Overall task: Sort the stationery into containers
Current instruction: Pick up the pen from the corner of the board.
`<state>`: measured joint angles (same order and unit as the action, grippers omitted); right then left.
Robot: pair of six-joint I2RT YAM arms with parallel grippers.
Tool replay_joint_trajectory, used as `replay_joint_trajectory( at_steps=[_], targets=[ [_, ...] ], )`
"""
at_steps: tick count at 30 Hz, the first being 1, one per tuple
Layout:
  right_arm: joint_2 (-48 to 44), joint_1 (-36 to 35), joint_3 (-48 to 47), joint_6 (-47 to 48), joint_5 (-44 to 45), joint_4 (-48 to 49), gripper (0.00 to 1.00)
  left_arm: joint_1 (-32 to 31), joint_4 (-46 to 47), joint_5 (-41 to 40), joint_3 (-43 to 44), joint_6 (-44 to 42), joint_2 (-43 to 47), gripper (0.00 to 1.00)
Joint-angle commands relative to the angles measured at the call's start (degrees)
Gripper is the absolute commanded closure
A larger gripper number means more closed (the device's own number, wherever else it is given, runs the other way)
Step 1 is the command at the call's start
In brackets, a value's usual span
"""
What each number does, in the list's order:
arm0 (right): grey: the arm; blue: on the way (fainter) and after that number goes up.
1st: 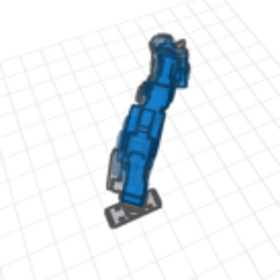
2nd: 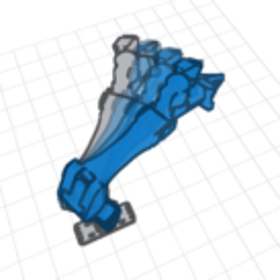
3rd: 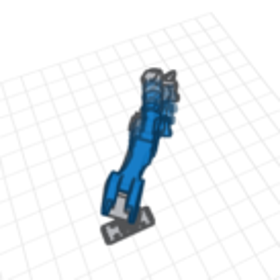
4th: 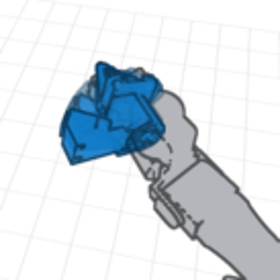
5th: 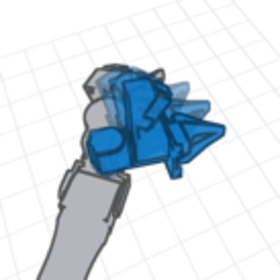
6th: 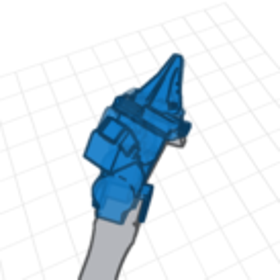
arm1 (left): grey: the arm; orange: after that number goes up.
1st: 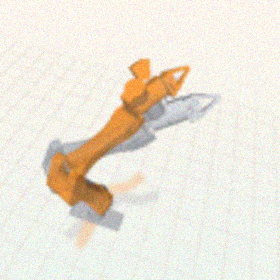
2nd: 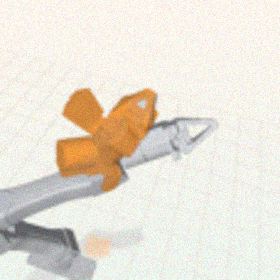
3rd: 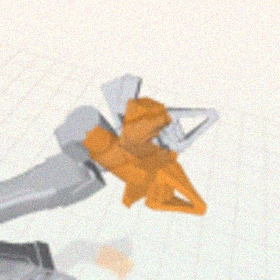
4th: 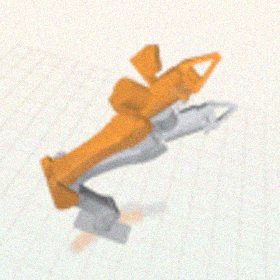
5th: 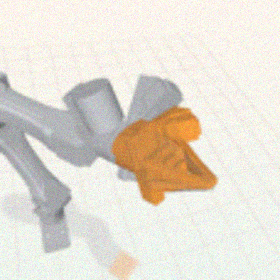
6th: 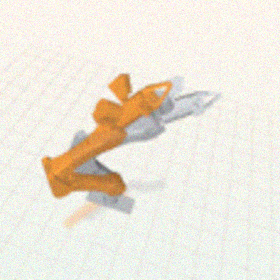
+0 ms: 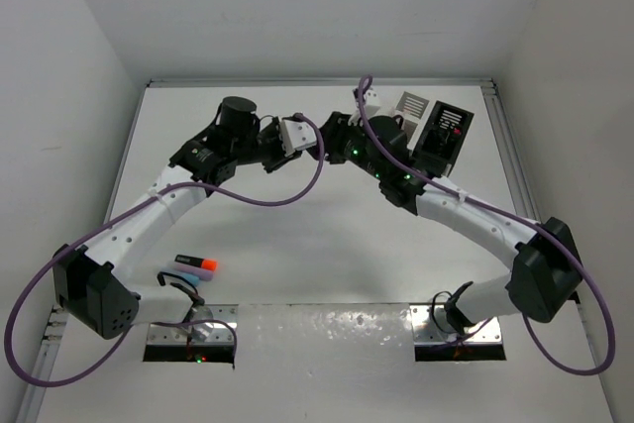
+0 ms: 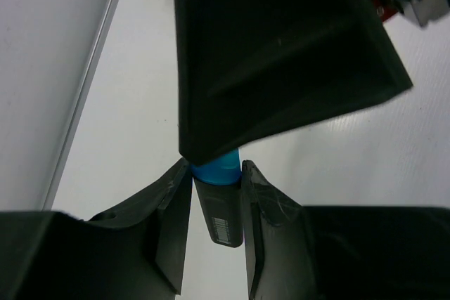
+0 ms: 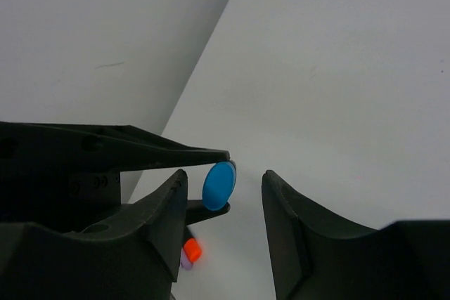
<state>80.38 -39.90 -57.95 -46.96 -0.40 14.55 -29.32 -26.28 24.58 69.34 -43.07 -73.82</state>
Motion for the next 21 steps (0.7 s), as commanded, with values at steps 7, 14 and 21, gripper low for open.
replay_joint_trajectory(
  at_steps=[7, 14, 21],
  targets=[
    [3.0, -2.3, -3.0, -0.6, -1.9, 2.9, 0.56, -1.0, 4.0, -0.2, 2.2, 1.9, 1.1, 1.00],
    [4.0, -2.2, -2.7, -0.1, -1.6, 5.2, 1.00, -2.0, 3.3, -0.5, 1.9, 1.1, 1.5, 1.00],
    [1.3, 1.0, -2.4, 5.2, 0.0, 1.6, 1.00, -2.1, 3.1, -5.9, 0.4, 3.9, 2.8, 0.00]
  ],
)
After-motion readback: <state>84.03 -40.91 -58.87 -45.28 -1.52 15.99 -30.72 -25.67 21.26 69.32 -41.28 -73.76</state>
